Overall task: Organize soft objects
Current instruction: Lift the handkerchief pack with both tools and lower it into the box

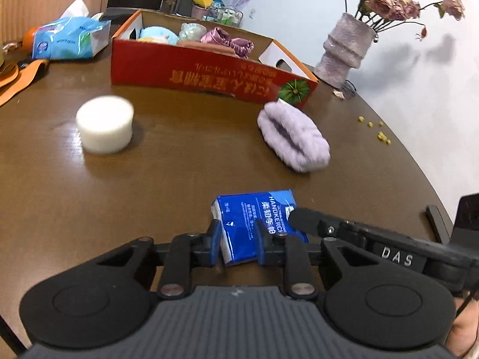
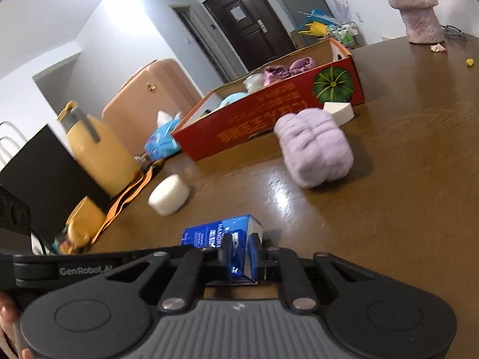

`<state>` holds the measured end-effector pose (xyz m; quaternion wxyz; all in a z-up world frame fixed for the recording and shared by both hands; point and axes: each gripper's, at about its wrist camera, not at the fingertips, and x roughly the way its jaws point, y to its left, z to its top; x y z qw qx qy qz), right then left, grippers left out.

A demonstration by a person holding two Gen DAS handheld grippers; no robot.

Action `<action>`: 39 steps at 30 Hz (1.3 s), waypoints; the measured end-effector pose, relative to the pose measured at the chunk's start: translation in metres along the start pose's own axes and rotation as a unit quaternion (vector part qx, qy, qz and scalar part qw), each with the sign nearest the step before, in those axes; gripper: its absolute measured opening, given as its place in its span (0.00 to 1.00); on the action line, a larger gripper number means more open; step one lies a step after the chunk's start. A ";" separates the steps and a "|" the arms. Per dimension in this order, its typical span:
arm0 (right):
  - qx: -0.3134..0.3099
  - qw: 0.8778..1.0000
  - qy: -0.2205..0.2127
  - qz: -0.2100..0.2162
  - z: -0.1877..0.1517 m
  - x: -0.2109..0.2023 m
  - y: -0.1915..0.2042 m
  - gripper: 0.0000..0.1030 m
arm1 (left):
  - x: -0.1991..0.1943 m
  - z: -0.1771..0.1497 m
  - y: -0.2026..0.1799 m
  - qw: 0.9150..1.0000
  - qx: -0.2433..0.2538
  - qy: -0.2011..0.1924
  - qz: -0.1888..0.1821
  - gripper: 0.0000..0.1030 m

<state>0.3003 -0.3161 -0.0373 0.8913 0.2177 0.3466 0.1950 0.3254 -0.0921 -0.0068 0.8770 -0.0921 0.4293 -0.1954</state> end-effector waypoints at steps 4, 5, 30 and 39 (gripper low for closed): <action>0.014 1.000 -0.001 0.004 -0.007 0.000 0.000 0.16 | -0.004 -0.003 0.005 1.000 -0.004 -0.010 0.014 0.33; 0.019 1.000 -0.004 0.004 -0.007 0.000 0.000 0.17 | -0.005 -0.002 0.006 1.000 -0.006 -0.015 0.017 0.33; -0.034 0.995 -0.094 -0.004 0.131 -0.019 -0.005 0.14 | 0.012 0.144 -0.035 0.995 0.027 -0.078 -0.058 0.13; -0.004 0.996 -0.069 -0.059 0.252 0.067 -0.054 0.14 | 0.124 0.268 -0.030 0.996 -0.010 -0.067 -0.053 0.13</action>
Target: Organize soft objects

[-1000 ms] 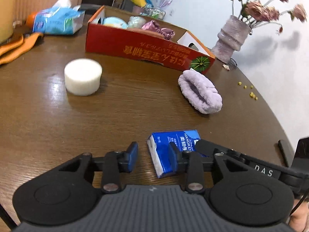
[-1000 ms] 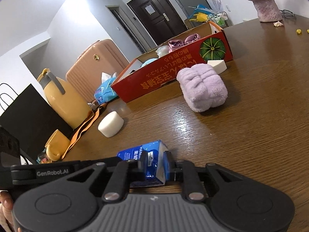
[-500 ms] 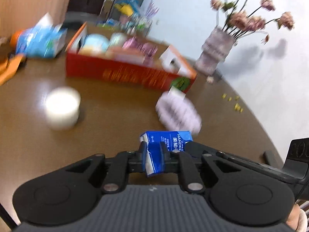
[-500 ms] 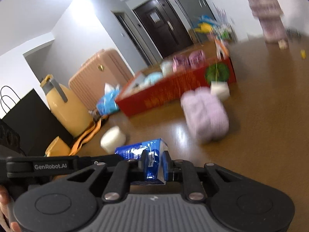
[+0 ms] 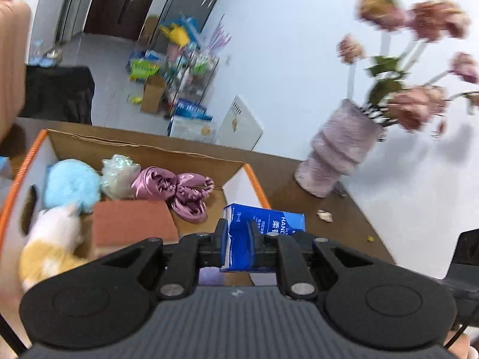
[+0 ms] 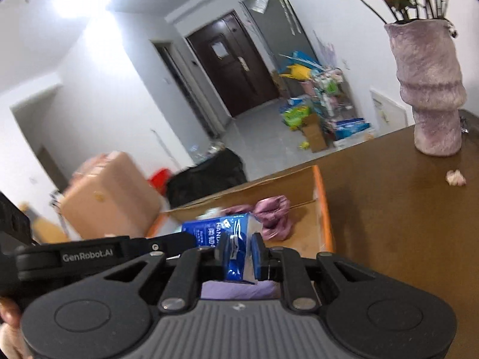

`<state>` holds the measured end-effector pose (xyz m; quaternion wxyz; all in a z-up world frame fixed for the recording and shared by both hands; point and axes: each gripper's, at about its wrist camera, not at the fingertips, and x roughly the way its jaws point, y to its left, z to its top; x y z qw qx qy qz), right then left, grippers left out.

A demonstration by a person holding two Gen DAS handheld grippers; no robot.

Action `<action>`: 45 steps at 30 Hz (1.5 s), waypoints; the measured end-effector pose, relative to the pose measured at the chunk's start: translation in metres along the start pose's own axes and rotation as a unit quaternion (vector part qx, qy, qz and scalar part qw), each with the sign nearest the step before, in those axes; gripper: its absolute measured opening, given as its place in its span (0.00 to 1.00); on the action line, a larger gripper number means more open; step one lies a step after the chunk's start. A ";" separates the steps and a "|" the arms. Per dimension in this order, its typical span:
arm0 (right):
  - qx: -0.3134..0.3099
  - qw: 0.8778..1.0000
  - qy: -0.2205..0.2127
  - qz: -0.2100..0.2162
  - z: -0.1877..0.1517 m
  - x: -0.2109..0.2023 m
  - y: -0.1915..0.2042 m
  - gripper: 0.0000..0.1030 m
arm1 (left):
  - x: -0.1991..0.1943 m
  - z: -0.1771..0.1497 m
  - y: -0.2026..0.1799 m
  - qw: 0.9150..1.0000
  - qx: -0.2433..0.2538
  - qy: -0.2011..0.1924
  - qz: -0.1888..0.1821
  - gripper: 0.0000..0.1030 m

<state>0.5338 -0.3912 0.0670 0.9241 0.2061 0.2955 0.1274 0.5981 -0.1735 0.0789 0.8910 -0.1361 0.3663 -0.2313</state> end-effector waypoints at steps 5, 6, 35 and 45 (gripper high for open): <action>-0.008 0.998 0.043 -0.051 0.014 0.075 -0.016 0.14 | 0.072 0.017 0.028 0.998 -0.023 0.049 0.032 0.13; -0.001 0.997 0.054 -0.059 0.014 0.088 -0.019 0.14 | 0.083 0.017 0.033 0.997 -0.028 0.056 0.044 0.13; -0.211 0.955 -0.108 -0.178 -0.004 -0.057 0.055 1.00 | -0.125 -0.021 0.015 0.934 0.179 -0.182 0.250 1.00; -0.197 0.957 -0.137 -0.161 -0.030 -0.108 0.081 1.00 | -0.178 -0.063 0.010 0.935 0.152 -0.208 0.243 1.00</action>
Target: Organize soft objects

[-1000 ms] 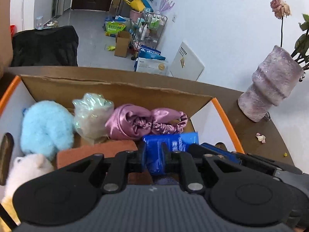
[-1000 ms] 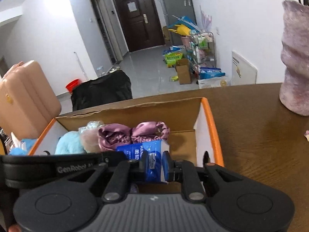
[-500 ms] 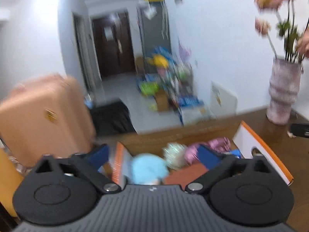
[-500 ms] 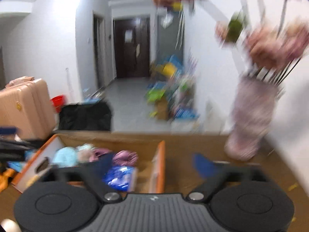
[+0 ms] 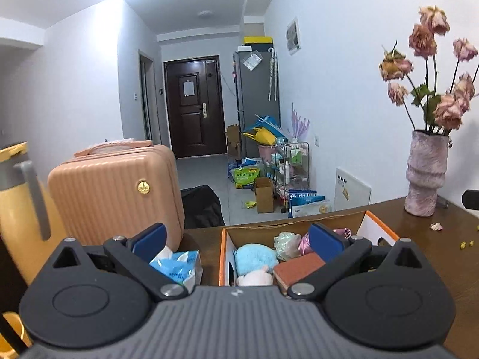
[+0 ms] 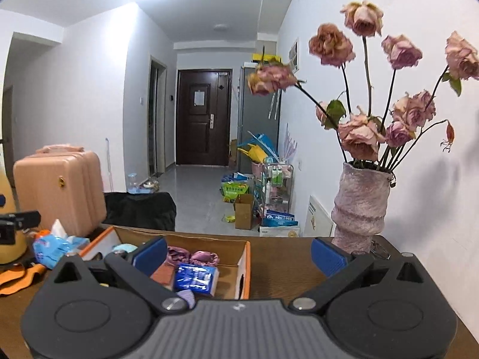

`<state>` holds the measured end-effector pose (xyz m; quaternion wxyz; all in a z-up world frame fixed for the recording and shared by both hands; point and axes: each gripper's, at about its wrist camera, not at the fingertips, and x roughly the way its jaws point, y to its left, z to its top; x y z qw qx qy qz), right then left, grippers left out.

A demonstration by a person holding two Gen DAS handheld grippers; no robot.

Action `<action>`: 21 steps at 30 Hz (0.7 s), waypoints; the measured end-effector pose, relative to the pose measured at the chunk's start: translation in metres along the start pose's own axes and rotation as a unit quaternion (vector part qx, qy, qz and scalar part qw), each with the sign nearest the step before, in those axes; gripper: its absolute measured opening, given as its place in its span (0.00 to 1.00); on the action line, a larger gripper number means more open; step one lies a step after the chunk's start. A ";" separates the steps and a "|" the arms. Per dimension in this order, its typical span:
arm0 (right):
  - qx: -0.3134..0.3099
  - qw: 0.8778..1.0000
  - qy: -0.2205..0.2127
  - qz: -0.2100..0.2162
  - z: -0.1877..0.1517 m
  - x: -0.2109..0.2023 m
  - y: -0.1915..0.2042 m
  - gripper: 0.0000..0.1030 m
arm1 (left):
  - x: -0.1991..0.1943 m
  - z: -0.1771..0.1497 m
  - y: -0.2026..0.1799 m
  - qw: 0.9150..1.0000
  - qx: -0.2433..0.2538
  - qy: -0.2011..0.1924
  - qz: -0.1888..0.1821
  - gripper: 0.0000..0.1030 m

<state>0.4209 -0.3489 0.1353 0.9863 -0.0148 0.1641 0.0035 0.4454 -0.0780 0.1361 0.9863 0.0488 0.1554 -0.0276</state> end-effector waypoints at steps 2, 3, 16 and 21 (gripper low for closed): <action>0.003 1.000 -0.005 0.002 -0.003 -0.012 0.002 1.00 | -0.014 -0.007 0.003 1.000 -0.004 -0.007 0.005 1.00; 0.006 1.000 -0.006 0.003 -0.006 -0.018 0.003 1.00 | -0.021 -0.011 0.005 1.000 -0.006 -0.010 0.008 1.00; 0.035 0.999 -0.012 0.020 -0.098 -0.114 0.022 1.00 | -0.138 -0.103 0.018 0.999 -0.023 -0.020 0.021 1.00; 0.038 0.998 -0.029 0.036 -0.144 -0.174 0.039 1.00 | -0.198 -0.150 0.030 0.998 -0.026 -0.041 0.028 1.00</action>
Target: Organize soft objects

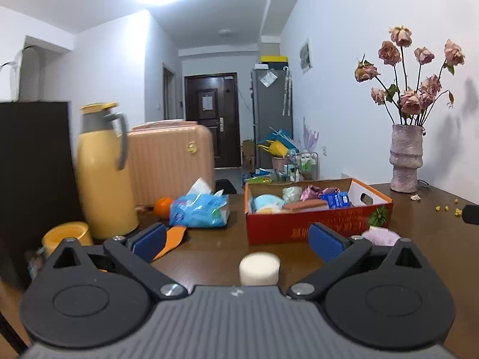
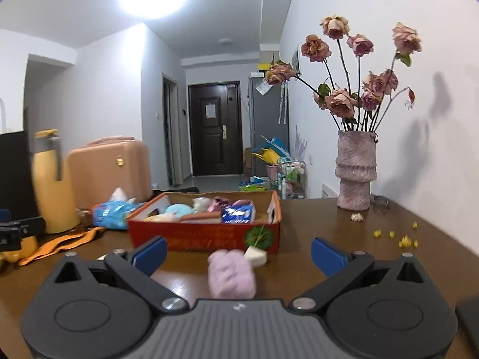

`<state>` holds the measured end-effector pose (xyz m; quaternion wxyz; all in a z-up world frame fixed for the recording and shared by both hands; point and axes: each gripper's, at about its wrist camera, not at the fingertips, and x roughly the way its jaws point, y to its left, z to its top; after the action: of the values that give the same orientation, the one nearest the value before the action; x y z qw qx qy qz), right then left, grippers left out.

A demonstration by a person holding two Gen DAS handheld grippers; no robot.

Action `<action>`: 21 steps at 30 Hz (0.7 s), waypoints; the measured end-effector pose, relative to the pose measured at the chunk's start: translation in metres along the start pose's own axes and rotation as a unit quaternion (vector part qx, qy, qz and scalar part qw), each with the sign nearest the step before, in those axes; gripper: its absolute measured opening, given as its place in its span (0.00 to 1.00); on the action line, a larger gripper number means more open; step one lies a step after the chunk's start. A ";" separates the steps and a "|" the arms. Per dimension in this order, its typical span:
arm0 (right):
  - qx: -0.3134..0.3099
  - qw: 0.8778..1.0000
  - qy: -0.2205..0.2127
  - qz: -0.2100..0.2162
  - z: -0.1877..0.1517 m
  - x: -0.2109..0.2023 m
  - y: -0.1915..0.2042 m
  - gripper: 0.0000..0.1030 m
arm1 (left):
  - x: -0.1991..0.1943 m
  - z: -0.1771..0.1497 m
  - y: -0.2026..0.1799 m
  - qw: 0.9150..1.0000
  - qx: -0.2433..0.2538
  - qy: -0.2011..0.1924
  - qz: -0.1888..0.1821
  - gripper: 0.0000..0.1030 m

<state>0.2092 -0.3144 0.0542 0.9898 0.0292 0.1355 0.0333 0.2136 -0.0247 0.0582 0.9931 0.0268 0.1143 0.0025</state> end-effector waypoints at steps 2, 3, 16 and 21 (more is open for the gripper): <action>0.006 1.000 -0.001 0.001 -0.017 -0.023 0.006 1.00 | -0.019 -0.014 0.008 1.000 -0.005 0.000 -0.005 1.00; 0.004 1.000 0.000 0.003 -0.025 -0.034 0.009 1.00 | -0.028 -0.020 0.011 1.000 -0.006 0.002 -0.003 1.00; 0.016 1.000 -0.006 -0.006 -0.084 -0.130 0.029 1.00 | -0.106 -0.063 0.021 1.000 -0.003 0.011 0.004 1.00; 0.017 1.000 -0.009 -0.005 -0.087 -0.133 0.028 1.00 | -0.105 -0.061 0.016 1.000 -0.001 0.012 0.000 1.00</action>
<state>0.0565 -0.2923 0.0079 0.9904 0.0460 0.1277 0.0260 0.0976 -0.0066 0.0237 0.9917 0.0254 0.1260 0.0026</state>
